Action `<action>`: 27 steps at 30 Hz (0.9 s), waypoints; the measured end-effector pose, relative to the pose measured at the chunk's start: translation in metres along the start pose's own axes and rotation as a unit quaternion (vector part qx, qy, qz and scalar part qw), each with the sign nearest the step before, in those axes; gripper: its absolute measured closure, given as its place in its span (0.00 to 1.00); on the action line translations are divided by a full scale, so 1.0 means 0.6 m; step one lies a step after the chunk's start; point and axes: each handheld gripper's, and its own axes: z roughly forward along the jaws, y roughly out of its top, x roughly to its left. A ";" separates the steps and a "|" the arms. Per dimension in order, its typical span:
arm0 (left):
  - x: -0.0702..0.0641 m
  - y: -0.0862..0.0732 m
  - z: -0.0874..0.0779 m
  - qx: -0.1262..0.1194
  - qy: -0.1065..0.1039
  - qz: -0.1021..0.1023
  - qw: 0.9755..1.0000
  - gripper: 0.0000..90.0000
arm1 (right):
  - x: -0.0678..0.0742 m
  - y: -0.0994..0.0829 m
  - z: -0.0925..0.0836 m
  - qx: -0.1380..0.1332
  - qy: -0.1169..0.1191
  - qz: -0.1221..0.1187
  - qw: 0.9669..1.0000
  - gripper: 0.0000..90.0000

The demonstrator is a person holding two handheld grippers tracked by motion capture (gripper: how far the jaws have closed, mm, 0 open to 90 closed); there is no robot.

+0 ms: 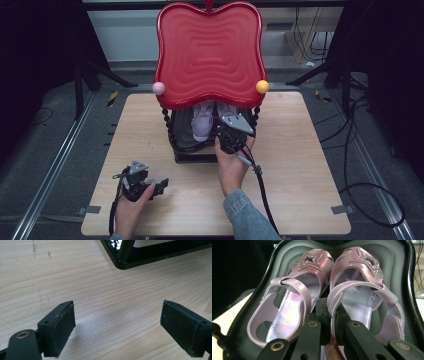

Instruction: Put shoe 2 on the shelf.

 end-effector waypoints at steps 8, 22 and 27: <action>0.000 0.000 0.000 0.000 -0.001 0.000 1.000 0.13 | 0.009 -0.004 0.008 -0.002 -0.012 -0.013 1.000 0.96; 0.000 0.000 0.001 -0.001 -0.003 -0.001 1.000 0.13 | 0.024 -0.011 0.025 0.003 -0.023 -0.013 1.000 0.96; -0.001 0.000 0.001 -0.001 -0.004 -0.001 1.000 0.13 | 0.026 -0.012 0.030 0.008 -0.023 -0.014 1.000 0.95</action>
